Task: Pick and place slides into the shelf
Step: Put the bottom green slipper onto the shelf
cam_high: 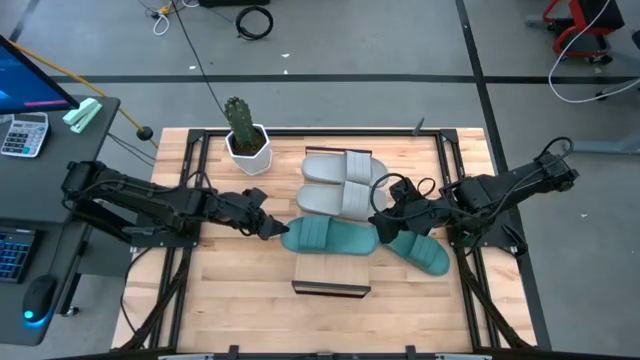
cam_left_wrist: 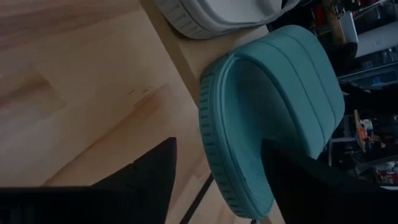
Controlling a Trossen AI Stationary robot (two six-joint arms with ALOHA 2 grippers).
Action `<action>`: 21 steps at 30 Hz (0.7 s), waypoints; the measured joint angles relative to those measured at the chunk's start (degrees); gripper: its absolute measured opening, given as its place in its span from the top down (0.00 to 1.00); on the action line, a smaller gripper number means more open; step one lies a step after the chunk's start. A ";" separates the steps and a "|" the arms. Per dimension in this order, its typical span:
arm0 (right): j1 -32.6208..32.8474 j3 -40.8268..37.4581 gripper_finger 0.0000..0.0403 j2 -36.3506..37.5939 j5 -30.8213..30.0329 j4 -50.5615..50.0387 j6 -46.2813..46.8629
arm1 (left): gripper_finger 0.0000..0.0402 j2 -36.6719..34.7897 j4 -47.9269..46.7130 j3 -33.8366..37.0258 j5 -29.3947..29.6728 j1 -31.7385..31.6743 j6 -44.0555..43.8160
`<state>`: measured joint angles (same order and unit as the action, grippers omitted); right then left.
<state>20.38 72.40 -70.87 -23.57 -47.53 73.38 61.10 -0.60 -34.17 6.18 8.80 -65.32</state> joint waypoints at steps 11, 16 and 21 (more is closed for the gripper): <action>0.00 0.00 0.67 0.00 -0.41 0.19 0.00 | 0.52 2.69 0.52 0.02 0.19 0.00 -0.08; 0.00 0.00 0.67 -0.02 -0.48 1.13 0.01 | 0.50 5.63 6.16 0.00 -0.01 0.00 0.02; 0.00 0.00 0.68 -0.02 -0.46 1.17 0.18 | 0.58 5.79 6.50 0.00 -0.02 0.00 0.04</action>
<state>20.38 72.40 -70.89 -24.03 -46.36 73.56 66.89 5.90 -34.17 6.16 8.80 -65.28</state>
